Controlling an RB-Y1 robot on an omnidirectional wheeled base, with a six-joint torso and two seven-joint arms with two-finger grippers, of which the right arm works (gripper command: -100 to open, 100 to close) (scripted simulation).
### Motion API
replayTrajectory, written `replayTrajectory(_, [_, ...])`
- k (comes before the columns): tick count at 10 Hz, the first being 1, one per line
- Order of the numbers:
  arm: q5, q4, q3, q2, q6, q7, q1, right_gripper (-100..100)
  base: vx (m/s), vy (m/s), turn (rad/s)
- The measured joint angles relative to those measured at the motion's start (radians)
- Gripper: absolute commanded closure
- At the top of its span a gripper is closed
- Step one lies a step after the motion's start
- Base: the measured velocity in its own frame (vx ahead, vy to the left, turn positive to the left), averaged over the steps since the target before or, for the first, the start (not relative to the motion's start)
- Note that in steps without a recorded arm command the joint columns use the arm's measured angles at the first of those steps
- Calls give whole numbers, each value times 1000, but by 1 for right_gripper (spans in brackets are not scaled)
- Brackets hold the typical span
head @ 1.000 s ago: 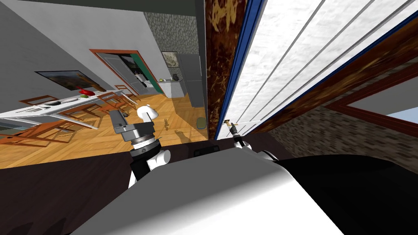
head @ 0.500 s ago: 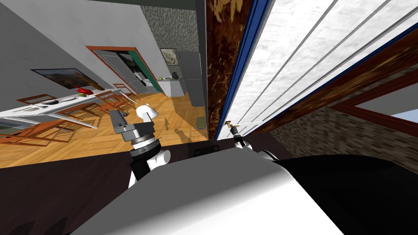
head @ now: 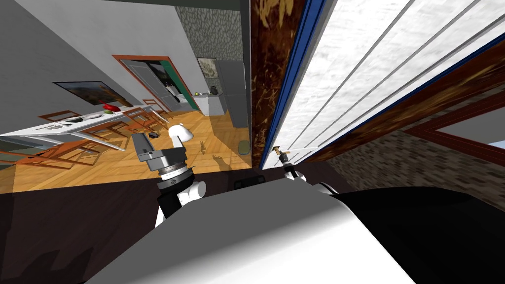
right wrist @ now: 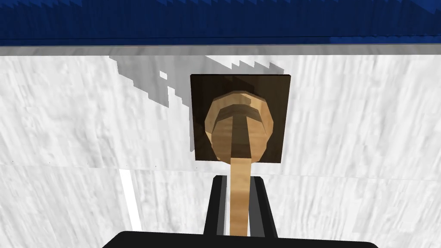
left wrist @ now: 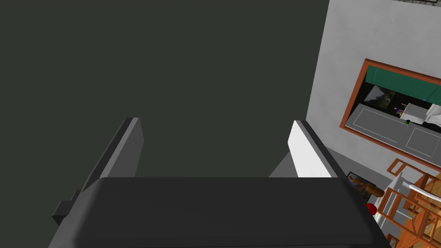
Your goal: Pull the door open
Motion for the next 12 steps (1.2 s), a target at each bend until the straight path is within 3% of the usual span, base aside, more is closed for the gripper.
replayTrajectory(6, [7,25,43,-41,-77,-48,41,100,-159,-58,129])
replayTrajectory(7, [8,5,49,-50,-81,-54,62,100,-141,-56,105])
replayTrajectory(12, [11,57,74,-69,-147,-83,67,100,-147,-50,125])
